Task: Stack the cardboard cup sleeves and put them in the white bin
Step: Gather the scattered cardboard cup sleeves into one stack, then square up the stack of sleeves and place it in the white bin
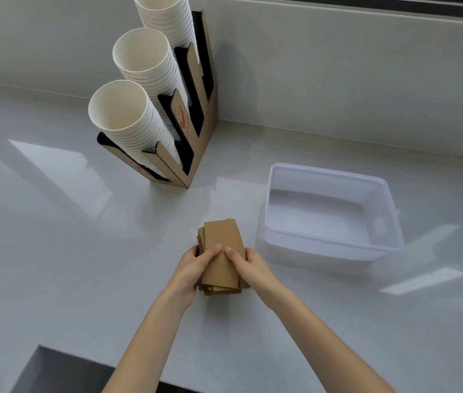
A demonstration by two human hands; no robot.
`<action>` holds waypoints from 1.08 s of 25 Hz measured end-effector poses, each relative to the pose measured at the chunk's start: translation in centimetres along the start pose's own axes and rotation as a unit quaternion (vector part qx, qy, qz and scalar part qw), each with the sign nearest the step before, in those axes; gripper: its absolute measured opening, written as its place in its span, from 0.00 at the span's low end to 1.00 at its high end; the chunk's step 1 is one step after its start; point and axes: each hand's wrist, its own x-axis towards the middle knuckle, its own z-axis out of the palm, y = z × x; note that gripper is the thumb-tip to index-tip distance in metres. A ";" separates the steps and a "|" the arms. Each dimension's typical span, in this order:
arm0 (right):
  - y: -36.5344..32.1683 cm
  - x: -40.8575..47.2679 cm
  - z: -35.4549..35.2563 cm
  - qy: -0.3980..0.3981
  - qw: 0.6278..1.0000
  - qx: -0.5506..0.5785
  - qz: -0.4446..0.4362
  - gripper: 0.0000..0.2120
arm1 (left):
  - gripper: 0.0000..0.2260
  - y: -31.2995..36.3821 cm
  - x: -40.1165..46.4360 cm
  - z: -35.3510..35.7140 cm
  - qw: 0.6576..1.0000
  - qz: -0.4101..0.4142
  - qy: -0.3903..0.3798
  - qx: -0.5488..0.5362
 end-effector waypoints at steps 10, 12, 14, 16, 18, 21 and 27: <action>0.6 -1.7 -0.4 0.000 0.999 0.018 -0.027 0.24 | 0.23 -0.4 -1.7 0.6 0.998 0.042 -0.043 -0.009; 0.7 -2.3 -0.8 -0.004 0.999 0.034 -0.036 0.22 | 0.24 -0.5 -2.1 0.9 0.996 0.066 -0.054 0.016; 0.9 -2.9 -1.4 -0.003 0.998 0.043 -0.047 0.21 | 0.24 -0.7 -2.5 1.2 0.993 0.089 -0.067 0.045; 1.1 -3.4 -2.0 0.001 0.997 0.049 -0.061 0.21 | 0.23 -0.7 -2.9 1.5 0.989 0.097 -0.089 0.072; 1.5 -3.8 -2.7 0.008 0.996 0.055 -0.069 0.22 | 0.23 -0.8 -3.3 2.0 0.984 0.100 -0.112 0.094; 2.2 -4.4 -3.6 0.007 0.996 0.042 -0.076 0.24 | 0.24 -1.1 -3.9 3.0 0.978 0.122 -0.110 0.125; 3.9 -5.5 -6.4 0.009 0.996 0.016 -0.088 0.24 | 0.30 -1.6 -4.4 5.0 0.958 0.165 -0.115 0.205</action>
